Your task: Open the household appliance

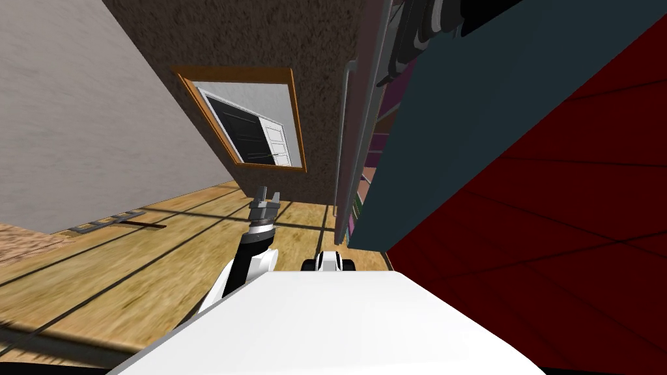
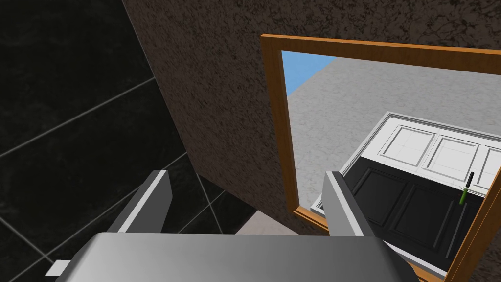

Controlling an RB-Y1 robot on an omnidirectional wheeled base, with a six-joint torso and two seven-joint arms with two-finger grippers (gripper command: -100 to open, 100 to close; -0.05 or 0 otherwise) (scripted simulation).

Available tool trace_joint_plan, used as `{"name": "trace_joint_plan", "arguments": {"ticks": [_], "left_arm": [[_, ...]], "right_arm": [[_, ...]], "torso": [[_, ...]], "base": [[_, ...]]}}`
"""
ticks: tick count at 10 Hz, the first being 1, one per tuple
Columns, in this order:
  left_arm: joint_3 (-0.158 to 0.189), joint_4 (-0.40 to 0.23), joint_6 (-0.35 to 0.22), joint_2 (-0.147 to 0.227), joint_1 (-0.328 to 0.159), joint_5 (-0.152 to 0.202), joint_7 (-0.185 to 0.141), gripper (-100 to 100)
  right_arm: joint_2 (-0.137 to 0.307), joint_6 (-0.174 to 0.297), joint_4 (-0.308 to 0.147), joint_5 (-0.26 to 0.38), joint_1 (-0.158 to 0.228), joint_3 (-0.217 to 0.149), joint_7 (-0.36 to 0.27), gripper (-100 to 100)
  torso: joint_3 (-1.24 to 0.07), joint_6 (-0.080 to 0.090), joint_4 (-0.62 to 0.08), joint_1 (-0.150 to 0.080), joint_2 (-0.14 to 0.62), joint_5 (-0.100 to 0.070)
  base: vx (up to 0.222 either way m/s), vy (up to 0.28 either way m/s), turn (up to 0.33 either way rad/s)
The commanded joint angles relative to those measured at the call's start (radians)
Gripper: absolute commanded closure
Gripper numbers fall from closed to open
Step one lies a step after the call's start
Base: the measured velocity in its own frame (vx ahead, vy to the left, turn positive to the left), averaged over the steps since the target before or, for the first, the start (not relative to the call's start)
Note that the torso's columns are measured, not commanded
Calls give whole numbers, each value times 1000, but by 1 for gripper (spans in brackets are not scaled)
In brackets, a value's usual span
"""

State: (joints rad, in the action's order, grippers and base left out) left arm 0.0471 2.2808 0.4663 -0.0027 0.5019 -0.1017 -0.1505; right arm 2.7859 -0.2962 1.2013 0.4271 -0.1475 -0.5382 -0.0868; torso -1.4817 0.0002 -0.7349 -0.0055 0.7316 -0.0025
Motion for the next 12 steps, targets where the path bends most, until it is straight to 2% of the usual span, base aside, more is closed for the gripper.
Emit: {"name": "trace_joint_plan", "arguments": {"ticks": [1,2,3,4,5,7,8,9,12], "left_arm": [[0,0,0,0,0,0,0,0],[0,0,0,0,0,0,0,0],[0,0,0,0,0,0,0,0],[0,0,0,0,0,0,0,0],[0,0,0,0,0,0,0,0],[0,0,0,0,0,0,0,0],[0,0,0,0,0,0,0,0],[0,0,0,0,0,0,0,0],[0,0,0,0,0,0,0,0]], "right_arm": [[7,-10,-6,-1,10,2,3,-100],[8,-14,-6,-1,13,0,5,100],[16,-16,-17,1,11,16,12,100],[24,-17,-28,3,10,31,19,100],[24,-17,-28,3,10,31,19,100],[40,-20,-51,7,6,63,34,100],[40,-20,-51,7,6,63,34,100],[48,-21,-63,10,4,78,41,100],[63,-24,-85,14,1,110,56,100]], "torso": [[1,0,-1,3,-1,1],[2,0,-1,2,3,1],[5,0,-2,1,6,0],[6,0,-3,9,6,3],[4,0,-2,17,4,6],[5,0,-3,10,5,4],[5,0,-2,7,5,3],[7,-1,-4,3,9,2],[6,-1,-3,3,7,2]], "base": [[74,45,-3],[6,10,3],[45,136,-95],[117,276,-188],[84,281,-69],[116,298,-114],[44,271,-67],[43,282,-87],[66,266,-110]]}}
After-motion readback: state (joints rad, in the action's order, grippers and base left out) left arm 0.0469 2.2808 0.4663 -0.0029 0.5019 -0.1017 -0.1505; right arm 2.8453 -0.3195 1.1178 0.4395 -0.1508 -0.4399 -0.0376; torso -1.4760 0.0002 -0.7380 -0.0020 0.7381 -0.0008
